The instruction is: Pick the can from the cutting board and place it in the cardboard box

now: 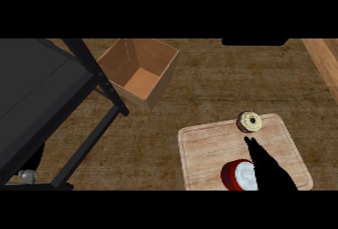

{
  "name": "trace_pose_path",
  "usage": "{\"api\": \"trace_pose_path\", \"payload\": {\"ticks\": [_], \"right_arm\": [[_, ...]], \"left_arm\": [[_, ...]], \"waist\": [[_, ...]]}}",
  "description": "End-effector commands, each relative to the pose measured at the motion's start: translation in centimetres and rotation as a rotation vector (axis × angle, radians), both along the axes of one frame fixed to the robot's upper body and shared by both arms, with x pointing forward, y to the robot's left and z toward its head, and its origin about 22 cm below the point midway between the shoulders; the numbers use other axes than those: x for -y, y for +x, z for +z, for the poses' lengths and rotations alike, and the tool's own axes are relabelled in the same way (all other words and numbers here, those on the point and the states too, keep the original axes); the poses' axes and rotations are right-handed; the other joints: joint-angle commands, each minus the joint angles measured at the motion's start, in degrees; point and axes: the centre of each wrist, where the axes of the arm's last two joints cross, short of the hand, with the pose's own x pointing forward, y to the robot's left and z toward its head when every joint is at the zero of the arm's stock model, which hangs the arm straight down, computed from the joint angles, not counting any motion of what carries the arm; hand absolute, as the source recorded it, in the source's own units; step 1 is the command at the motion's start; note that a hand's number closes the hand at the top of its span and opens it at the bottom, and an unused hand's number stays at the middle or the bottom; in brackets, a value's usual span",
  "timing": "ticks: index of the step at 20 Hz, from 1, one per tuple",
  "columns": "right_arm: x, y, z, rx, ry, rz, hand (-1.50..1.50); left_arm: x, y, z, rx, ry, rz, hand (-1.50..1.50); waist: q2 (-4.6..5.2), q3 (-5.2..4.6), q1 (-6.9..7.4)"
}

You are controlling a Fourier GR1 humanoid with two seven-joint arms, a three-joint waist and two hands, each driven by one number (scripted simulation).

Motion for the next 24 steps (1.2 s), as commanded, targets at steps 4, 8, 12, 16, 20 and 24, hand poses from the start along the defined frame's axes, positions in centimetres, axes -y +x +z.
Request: {"api": "trace_pose_path", "payload": {"ticks": [4,8,12,16,20,24], "right_arm": [[-1.7,0.0,-0.6,-0.055,-0.015,-0.065,-1.5],[0.7,1.3,-1.8,-0.089,-0.04,-0.046,-1.5],[-1.4,0.7,-3.5,-0.109,-0.032,-0.02,-1.5],[-0.8,0.6,-3.3,-0.081,-0.002,-0.033,1.5],[-1.3,1.7,-2.6,0.063,-0.158,-0.059,1.5],[-0.9,1.5,-2.4,0.11,-0.228,-0.033,1.5]], "left_arm": [[3.6,0.4,1.3,0.054,-0.074,-0.062,0.0],[4.5,0.1,0.7,0.071,-0.075,-0.055,0.0],[4.1,0.5,-0.3,0.044,-0.075,-0.066,0.0],[4.6,-0.4,1.1,0.071,-0.075,-0.053,0.0],[4.6,-0.1,0.3,0.053,-0.089,-0.078,0.0],[3.6,0.2,0.2,0.071,-0.09,-0.065,0.0]], "waist": [[-0.45,0.73,-0.3],[-0.39,0.75,-0.26],[-0.32,0.72,-0.43],[-0.44,0.76,-0.23],[-0.46,0.72,-0.23],[-0.42,0.7,-0.44]]}}
